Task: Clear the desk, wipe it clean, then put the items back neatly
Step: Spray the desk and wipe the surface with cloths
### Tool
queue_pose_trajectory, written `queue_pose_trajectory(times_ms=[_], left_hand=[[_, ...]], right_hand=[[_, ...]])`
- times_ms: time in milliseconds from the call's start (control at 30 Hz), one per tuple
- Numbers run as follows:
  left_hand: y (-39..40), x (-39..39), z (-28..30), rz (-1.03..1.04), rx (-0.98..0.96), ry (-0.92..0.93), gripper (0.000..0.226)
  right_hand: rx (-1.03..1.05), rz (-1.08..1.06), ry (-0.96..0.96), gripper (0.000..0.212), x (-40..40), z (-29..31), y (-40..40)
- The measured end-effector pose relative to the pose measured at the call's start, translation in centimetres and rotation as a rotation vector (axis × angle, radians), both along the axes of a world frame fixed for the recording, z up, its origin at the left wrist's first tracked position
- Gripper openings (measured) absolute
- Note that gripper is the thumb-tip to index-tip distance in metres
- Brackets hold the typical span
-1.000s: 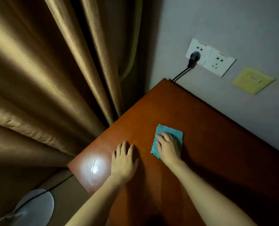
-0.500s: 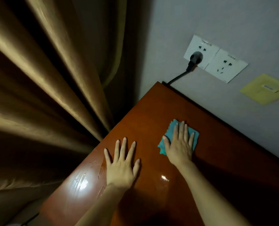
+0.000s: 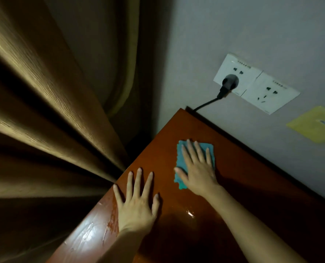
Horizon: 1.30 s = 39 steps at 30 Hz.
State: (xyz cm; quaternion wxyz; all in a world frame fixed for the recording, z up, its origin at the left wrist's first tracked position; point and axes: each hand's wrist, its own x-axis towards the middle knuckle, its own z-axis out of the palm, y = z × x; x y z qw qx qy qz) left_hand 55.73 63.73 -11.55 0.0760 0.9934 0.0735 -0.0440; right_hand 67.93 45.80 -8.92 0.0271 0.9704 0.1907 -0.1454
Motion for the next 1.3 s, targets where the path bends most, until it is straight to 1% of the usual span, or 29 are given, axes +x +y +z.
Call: queue_pose_trajectory(times_ms=[100, 200, 267, 333, 400, 467, 567, 667, 733, 800, 867, 933, 967, 1033, 1100, 1167, 1200, 1233, 1300], left_hand=[[0.1, 0.0, -0.1, 0.003, 0.016, -0.028, 0.057], [0.2, 0.1, -0.1, 0.013, 0.022, -0.047, 0.058], [0.1, 0.2, -0.1, 0.027, 0.004, -0.056, 0.057], [0.1, 0.3, 0.0, 0.078, -0.013, -0.056, 0.057], [0.0, 0.4, 0.1, 0.155, -0.033, -0.057, 0.057], [0.0, 0.5, 0.1, 0.218, -0.046, -0.058, 0.057], [0.0, 0.7, -0.1, 0.231, -0.050, -0.064, 0.057], [-0.1, 0.8, -0.1, 0.217, -0.041, -0.070, 0.056], [0.0, 0.8, -0.2, 0.218, -0.039, -0.082, 0.056], [0.0, 0.7, -0.2, 0.219, -0.048, -0.079, 0.056], [0.1, 0.5, -0.1, 0.219, -0.058, -0.083, 0.056], [0.1, 0.5, 0.1, 0.224, -0.065, -0.093, 0.056], [0.0, 0.5, 0.1, 0.226, -0.069, -0.093, 0.056], [0.0, 0.5, 0.1, 0.223, -0.071, -0.090, 0.056], [0.0, 0.6, 0.1, 0.223, -0.063, -0.091, 0.056], [0.0, 0.7, 0.2, 0.224, -0.054, -0.091, 0.055], [0.0, 0.7, 0.2, 0.225, -0.055, -0.091, 0.055], [0.0, 0.7, 0.3, 0.225, -0.058, -0.090, 0.055], [0.0, 0.7, 0.3, 0.220, -0.063, -0.092, 0.055]], right_hand=[[-0.013, -0.198, -0.033, 0.080, 4.1, 0.4, -0.4], [0.018, -0.272, -0.034, 0.074, 7.3, 0.5, 2.3], [0.045, -0.209, -0.043, 0.073, 7.9, 0.3, 4.5], [0.059, -0.074, -0.036, 0.072, 7.5, 0.4, 5.7], [0.058, 0.045, -0.024, 0.073, 7.0, 0.7, 4.9], [0.037, 0.092, -0.028, 0.076, 7.5, 1.0, 3.3], [0.012, 0.003, -0.069, 0.078, 9.1, 0.8, 2.2], [0.039, -0.108, -0.084, 0.077, 10.8, 0.3, 4.0], [0.057, -0.122, -0.053, 0.074, 11.3, 0.2, 5.9], [0.047, -0.028, -0.013, 0.071, 10.3, 0.4, 7.8], [0.043, 0.128, 0.000, 0.071, 7.6, 0.6, 8.4], [0.027, 0.258, 0.000, 0.077, 4.9, 0.9, 7.0], [0.006, 0.278, 0.000, 0.083, 4.3, 0.9, 5.6], [-0.034, 0.199, -0.017, 0.094, 4.9, 0.7, 2.6], [-0.050, 0.005, -0.056, 0.085, 7.0, 0.3, 0.7], [-0.003, -0.198, -0.081, 0.077, 9.3, 0.1, 1.0], [0.026, -0.262, -0.085, 0.076, 10.2, 0.0, 1.9], [0.045, -0.293, -0.079, 0.075, 10.7, -0.1, 3.2], [0.063, -0.244, -0.055, 0.075, 10.2, -0.2, 5.7]])
